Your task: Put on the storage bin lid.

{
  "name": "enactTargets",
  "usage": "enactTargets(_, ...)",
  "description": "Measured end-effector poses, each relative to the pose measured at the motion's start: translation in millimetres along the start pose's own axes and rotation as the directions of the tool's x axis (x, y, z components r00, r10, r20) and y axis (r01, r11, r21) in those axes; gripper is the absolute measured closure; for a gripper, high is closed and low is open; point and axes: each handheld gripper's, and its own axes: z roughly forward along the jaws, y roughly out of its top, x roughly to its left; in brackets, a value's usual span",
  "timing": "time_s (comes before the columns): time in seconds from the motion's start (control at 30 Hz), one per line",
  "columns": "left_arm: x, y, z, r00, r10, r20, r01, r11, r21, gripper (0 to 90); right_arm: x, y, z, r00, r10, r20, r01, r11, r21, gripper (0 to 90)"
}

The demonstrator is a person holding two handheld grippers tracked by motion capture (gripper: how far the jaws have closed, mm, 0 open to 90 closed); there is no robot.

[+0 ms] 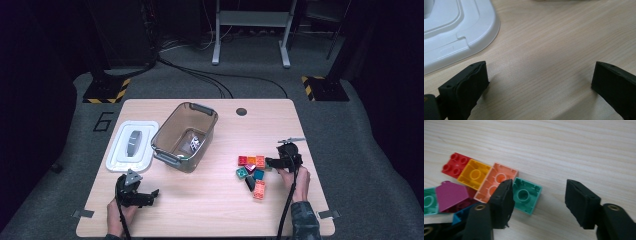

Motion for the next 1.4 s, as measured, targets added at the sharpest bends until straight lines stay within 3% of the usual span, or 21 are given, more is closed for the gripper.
enactTargets(0.2,0.1,0.0,0.0,1.0,0.002,0.001,-0.002,1.0,0.0,0.5,-2.7,-3.0,5.1,0.9996,0.029,0.002,-0.029,0.9996,0.003,54.9)
enactTargets(0.37,0.5,0.2,-0.1,1.0,0.007,-0.001,-0.007,1.0,0.001,0.5,-2.3,-1.4,4.6,0.9996,0.003,0.028,-0.003,0.9999,0.012,60.8)
enactTargets(0.43,0.6,0.2,-0.1,1.0,0.008,-0.001,-0.008,1.0,0.001,0.5,-3.0,-0.4,4.8,0.9987,-0.014,0.049,0.014,0.9998,0.01,60.6)
enactTargets(0.5,0.6,0.1,-0.1,1.0,0.008,-0.001,-0.008,1.0,0.002,0.5,-3.9,0.2,4.8,0.9988,0.002,0.049,-0.003,0.9999,0.017,58.1)
enactTargets(0.6,0.5,0.1,-0.1,1.0,0.007,-0.002,-0.007,1.0,0.001,0.5,-4.9,0.9,0.5,0.9998,0.016,0.011,-0.016,0.9998,-0.014,48.7)
enactTargets(0.73,0.6,0.2,-0.1,1.0,0.009,-0.001,-0.009,1.0,0.001,0.5,0.9,1.5,0.0,0.9999,0.013,0.005,-0.013,0.9998,-0.013,41.7)
enactTargets(1.1,0.5,0.1,-0.1,1.0,0.007,-0.002,-0.007,1.0,0.001,0.5,7.7,-0.3,8.6,0.9995,0.015,0.029,-0.016,0.9994,0.031,57.1)
enactTargets(1.4,0.4,0.1,0.0,1.0,0.004,-0.001,-0.004,1.0,0.001,0.5,2.5,-2.0,11.3,0.9998,0.012,0.019,-0.013,0.999,0.043,57.0)
